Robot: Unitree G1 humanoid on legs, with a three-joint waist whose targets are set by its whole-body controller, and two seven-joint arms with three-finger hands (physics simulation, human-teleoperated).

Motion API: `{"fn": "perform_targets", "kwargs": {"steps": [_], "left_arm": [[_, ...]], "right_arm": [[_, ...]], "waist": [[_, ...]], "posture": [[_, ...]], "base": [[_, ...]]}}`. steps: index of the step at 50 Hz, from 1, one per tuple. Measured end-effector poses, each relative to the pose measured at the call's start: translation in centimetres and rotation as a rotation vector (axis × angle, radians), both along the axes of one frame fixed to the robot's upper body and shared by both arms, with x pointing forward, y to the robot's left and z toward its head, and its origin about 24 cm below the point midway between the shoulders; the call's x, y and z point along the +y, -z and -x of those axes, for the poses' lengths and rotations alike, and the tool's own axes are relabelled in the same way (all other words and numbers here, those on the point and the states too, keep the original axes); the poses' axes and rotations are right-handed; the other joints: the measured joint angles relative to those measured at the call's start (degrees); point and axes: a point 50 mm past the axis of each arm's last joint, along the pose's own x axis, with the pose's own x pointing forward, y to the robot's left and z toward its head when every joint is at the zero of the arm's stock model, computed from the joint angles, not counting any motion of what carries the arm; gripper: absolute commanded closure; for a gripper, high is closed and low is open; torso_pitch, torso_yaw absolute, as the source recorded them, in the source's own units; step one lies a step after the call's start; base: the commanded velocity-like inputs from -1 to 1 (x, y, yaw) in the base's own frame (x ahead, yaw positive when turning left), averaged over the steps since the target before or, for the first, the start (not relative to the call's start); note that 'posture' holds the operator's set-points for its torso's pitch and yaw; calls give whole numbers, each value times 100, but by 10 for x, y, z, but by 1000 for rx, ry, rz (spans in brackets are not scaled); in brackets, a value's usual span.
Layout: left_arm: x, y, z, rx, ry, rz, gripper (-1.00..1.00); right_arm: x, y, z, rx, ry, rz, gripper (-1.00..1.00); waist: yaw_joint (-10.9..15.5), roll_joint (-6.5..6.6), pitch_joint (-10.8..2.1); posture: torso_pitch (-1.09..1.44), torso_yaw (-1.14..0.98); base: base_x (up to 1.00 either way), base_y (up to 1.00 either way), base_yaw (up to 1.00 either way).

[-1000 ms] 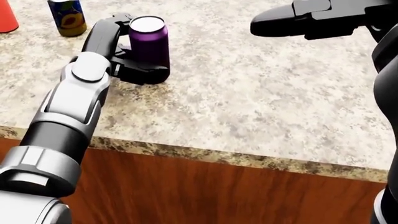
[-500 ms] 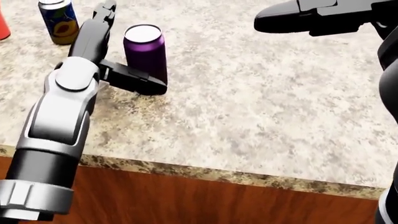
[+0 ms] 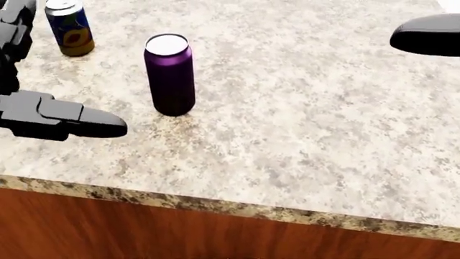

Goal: Move the drinks to the dining counter.

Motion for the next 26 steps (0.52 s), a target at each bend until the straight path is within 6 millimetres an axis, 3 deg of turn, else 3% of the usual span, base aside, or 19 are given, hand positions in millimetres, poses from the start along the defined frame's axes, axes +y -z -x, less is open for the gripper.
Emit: {"fn": "perform_targets", "kwargs": {"steps": [4,8,15,21,26], "left_arm": [[14,-17,30,-102,-45,52,-100],[27,-20,52,-153,-106,91,-100],[51,-15,69,-141,-224,67,-100],[50,-11,93,-115,-243,50,-100],[56,-9,104,-123,-270,86,-100]], "right_arm": [[-17,-1,23,-37,73,-34,-100],[-34,6,53,-65,154,-59,-100],[-57,20,92,-54,238,-114,-100],[-68,15,131,-130,283,-143,-100],[-76,21,150,-143,300,-175,-100]], "waist": [[12,-6,23],[40,-32,23],[2,-52,99],[-6,-9,120],[-12,49,147]], "posture": [[0,0],[0,0],[0,0],[0,0],[0,0]], "base": [[0,0,0],[0,0,0],[0,0,0],[0,0,0],[0,0,0]]}}
